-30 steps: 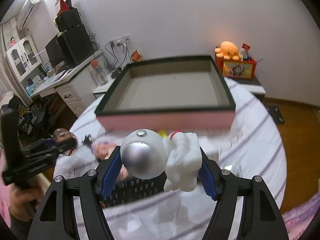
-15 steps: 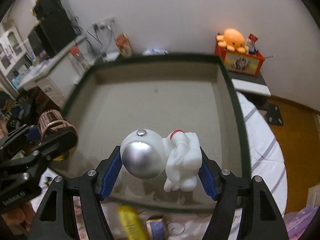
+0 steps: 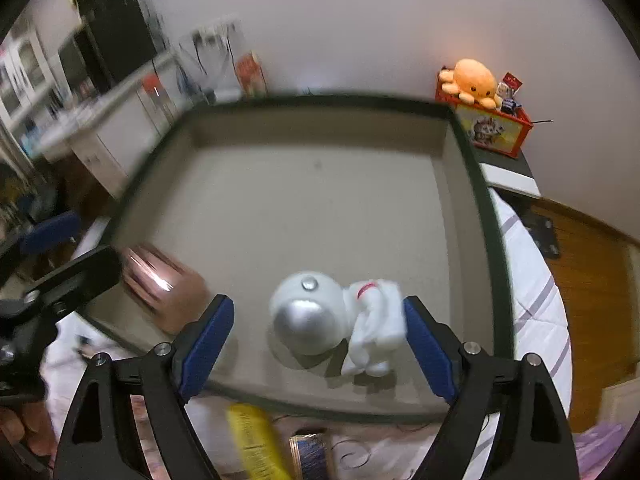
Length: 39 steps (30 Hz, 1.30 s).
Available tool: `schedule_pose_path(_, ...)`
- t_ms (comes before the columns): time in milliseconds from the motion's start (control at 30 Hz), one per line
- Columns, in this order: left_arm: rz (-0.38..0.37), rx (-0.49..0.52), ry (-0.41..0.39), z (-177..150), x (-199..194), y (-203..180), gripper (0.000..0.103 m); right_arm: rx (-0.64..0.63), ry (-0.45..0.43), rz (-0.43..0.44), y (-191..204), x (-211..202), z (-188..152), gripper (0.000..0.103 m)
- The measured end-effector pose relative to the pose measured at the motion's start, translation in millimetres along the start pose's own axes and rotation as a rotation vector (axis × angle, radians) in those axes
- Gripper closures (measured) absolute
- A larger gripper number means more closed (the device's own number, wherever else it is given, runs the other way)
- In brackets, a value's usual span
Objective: Organize rigid objects
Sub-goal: 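Carry canister and astronaut into the pink box and open both grippers, then grasp the white plug adapter with the left gripper while the right grasps the glass jar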
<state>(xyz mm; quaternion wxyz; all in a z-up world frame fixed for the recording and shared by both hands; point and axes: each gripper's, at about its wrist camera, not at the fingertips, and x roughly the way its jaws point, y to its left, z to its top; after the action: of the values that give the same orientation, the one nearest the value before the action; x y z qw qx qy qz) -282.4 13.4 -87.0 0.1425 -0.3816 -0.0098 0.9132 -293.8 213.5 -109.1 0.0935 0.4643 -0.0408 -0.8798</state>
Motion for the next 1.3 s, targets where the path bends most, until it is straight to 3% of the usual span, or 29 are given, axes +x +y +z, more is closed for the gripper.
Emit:
schedule_pose_path(200, 0.026, -0.001, -0.252, -24, -103, 13, 0.000, 0.021, -0.187, 0.040, 7, -89, -28, 0.017)
schedule_pose_path(300, 0.096, 0.021, -0.289, -38, -127, 14, 0.000, 0.019, -0.244, 0.025, 15, -128, -57, 0.017)
schedule_pose_path(467, 0.133, 0.008, -0.276, -81, -153, 17, 0.000, 0.023, -0.246, -0.007, 20, -156, -116, 0.017)
schedule_pose_path(667, 0.076, 0.014, -0.238, -130, -165, 3, 0.000, 0.088, -0.174, -0.089, -3, -148, -161, 0.017)
schedule_pose_path(933, -0.025, 0.080, -0.153, -173, -156, -43, 0.000, 0.111, -0.128, -0.116, -23, -138, -180, 0.017)
schedule_pose_path(1300, -0.119, 0.182, -0.063, -201, -115, -95, 0.000, 0.115, -0.068, -0.140, -39, -102, -180, 0.017)
